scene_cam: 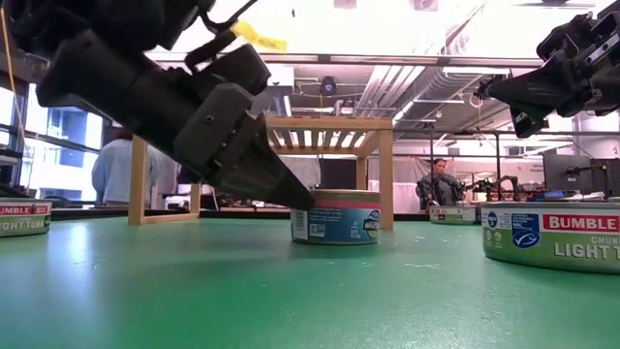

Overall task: Stack canned seafood by type on shelf
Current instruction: Put the blue pink tuna can on the shelf

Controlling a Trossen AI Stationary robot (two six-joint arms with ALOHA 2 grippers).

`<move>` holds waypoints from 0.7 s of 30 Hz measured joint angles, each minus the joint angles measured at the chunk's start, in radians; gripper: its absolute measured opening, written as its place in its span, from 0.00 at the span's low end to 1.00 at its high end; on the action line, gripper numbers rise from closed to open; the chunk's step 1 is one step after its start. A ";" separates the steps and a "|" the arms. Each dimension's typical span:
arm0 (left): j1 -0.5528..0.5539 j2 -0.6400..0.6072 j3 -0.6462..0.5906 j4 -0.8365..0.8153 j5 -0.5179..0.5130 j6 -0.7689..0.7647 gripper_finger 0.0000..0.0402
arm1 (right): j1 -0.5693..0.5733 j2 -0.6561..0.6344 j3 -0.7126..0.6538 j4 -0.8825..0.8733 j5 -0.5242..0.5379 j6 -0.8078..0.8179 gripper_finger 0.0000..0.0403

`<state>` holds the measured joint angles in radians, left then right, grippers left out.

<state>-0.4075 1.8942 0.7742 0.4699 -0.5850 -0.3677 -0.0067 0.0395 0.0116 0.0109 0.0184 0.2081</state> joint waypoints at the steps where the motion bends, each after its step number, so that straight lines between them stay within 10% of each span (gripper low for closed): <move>1: 0.001 0.000 0.000 0.000 0.000 0.003 0.94 | 0.000 0.000 0.000 0.000 0.000 0.000 0.01; 21: 0.053 0.000 0.061 0.121 0.050 0.195 0.94 | 0.000 0.000 0.000 0.000 0.000 0.000 0.01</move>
<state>-0.3548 1.8942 0.8349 0.5911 -0.5349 -0.1724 -0.0069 0.0395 0.0116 0.0109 0.0183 0.2079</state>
